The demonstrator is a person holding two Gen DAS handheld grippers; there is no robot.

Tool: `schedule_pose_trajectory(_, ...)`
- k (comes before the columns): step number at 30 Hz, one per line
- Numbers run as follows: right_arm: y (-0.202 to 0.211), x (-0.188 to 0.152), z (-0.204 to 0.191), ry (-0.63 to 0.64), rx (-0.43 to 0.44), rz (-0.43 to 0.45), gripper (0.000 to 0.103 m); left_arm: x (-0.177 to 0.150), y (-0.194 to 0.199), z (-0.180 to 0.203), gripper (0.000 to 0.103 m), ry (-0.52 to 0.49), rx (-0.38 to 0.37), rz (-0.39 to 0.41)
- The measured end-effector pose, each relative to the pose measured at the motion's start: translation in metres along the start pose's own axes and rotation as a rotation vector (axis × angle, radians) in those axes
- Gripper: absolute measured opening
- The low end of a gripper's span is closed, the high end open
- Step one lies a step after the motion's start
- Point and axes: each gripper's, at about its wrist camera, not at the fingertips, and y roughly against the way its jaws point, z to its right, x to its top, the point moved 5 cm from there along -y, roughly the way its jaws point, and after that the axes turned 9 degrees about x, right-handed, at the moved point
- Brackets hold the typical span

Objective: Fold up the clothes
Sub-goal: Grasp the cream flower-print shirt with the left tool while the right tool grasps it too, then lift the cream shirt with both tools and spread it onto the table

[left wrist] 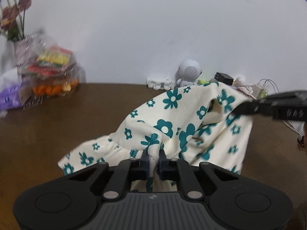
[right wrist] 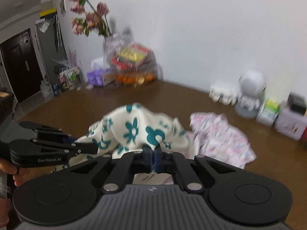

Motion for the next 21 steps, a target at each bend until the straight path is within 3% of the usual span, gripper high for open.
schedule_pose_trajectory(5,0.040,0.020,0.004,0.060,-0.072,0.075,0.001,0.022,0.021,0.019,0.007,-0.032,-0.029,0.070)
schedule_pose_trajectory(11,0.116,0.055,0.020,0.131,-0.234,0.180,0.001,0.098,0.070,0.057,0.006,-0.111,-0.038,0.248)
schedule_pose_trajectory(16,0.211,0.088,0.028,0.215,-0.420,0.268,0.001,0.160,0.126,0.106,0.006,-0.206,-0.082,0.412)
schedule_pose_trajectory(18,0.242,0.093,0.022,0.256,-0.486,0.286,0.001,0.176,0.149,0.134,0.006,-0.269,-0.090,0.479)
schedule_pose_trajectory(21,0.279,0.086,0.010,0.350,-0.602,0.263,0.001,0.165,0.166,0.167,0.006,-0.373,-0.120,0.504)
